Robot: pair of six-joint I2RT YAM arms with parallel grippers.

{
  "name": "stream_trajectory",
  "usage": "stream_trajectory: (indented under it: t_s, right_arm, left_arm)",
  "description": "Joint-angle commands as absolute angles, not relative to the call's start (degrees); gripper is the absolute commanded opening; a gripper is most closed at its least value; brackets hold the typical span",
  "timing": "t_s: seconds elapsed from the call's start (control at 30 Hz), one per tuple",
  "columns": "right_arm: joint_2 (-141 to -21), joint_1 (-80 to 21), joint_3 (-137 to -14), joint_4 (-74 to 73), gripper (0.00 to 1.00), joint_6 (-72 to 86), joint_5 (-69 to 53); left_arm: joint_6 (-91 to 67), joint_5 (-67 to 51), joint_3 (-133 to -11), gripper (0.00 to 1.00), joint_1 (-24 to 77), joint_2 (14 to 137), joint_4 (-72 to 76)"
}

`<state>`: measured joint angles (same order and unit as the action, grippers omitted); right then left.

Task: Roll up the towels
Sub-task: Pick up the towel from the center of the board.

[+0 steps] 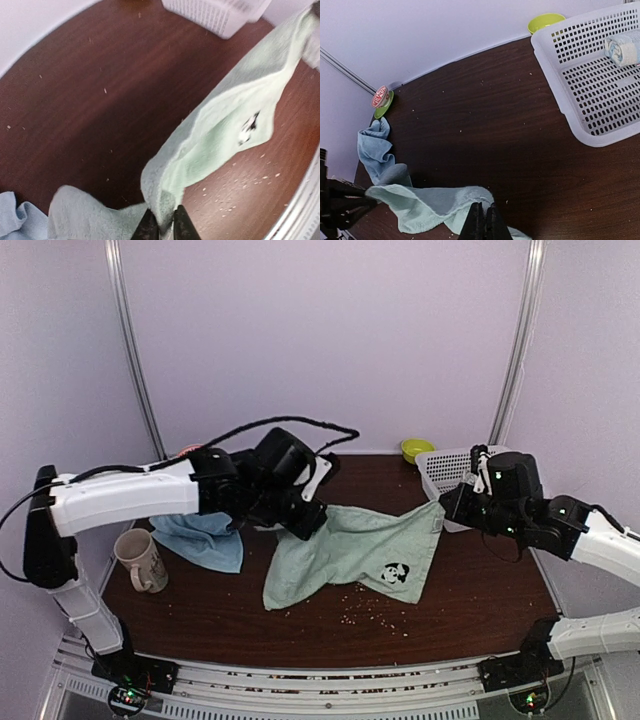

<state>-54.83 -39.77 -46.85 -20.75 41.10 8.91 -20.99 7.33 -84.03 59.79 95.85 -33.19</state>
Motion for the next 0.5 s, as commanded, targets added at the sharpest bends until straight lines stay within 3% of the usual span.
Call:
stream_trajectory:
  t_s: [0.0, 0.1, 0.17, 0.27, 0.47]
  right_arm:
    - [-55.9, -39.1, -46.1, -18.3, 0.0, 41.8, 10.8]
    - [-56.6, -38.5, -46.3, -19.0, 0.0, 40.4, 11.0]
    - [-56.8, -38.2, -46.3, -19.2, 0.0, 39.1, 10.8]
    - [-57.0, -38.0, -46.8, -20.4, 0.0, 37.0, 11.0]
    - [-56.0, -37.8, -45.7, -22.1, 0.0, 34.2, 11.6]
  left_arm:
    - [-21.7, 5.8, -81.7, 0.18, 59.6, 104.0, -30.7]
    - [-22.7, 6.0, -80.0, 0.49, 59.5, 103.8, -30.1]
    - [-22.9, 6.7, -77.7, 0.62, 59.4, 101.5, -29.8]
    - [-23.4, 8.1, -73.6, 0.69, 58.4, 96.8, -30.1]
    - [-24.0, 9.4, -68.4, 0.69, 53.0, 93.4, -30.2]
